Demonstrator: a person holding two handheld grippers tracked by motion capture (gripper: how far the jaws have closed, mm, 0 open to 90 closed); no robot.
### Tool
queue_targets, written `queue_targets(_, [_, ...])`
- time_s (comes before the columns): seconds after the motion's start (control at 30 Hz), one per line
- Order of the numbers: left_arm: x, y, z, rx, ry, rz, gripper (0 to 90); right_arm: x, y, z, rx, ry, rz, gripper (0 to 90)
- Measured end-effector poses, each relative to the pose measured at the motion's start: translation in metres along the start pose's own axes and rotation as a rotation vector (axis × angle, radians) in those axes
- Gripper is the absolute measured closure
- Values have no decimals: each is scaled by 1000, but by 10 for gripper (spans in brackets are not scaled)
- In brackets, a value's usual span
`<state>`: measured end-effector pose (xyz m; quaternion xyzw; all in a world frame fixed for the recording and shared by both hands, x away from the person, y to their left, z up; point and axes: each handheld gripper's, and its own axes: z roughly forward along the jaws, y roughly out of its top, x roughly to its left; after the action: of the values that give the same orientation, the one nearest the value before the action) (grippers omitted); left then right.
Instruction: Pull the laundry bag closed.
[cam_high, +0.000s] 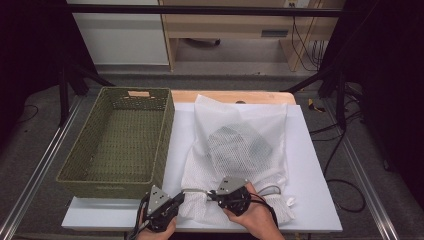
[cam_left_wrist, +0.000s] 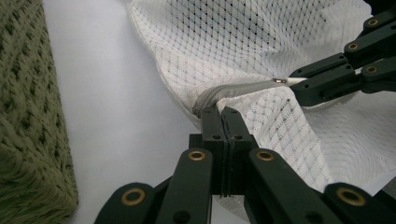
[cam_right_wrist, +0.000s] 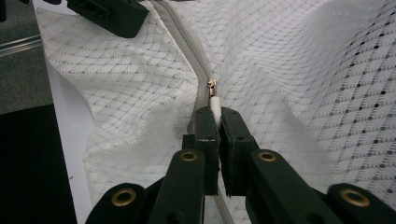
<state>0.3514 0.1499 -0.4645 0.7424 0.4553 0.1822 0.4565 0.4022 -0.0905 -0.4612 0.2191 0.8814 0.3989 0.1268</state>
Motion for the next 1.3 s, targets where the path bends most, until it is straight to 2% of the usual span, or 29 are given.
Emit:
queue_targets(0.27, [3,-1,0,7,-5,-7,898,-2,1,1,-8,12,8,870])
queue_targets(0.53, [2,-1,-1,15,-2,8,897,-4,1,4,0,25,20,869])
queue_targets(0.8, [0,-1,0,12,0,13,897,-8,0,5,0,44,56,868])
queue_targets(1.03, [3,-1,-1,7,14,-3,899,-7,4,1,18,64,27,870])
queue_targets(1.1, [5,-1,-3,7,23,-9,899,-6,5,-2,37,55,15,870])
queue_targets(1.2, [6,-2,-3,7,12,-20,899,-9,3,-5,45,59,10,870])
queue_targets(1.3, [4,-2,-2,9,11,-15,899,-12,0,-11,45,61,17,870])
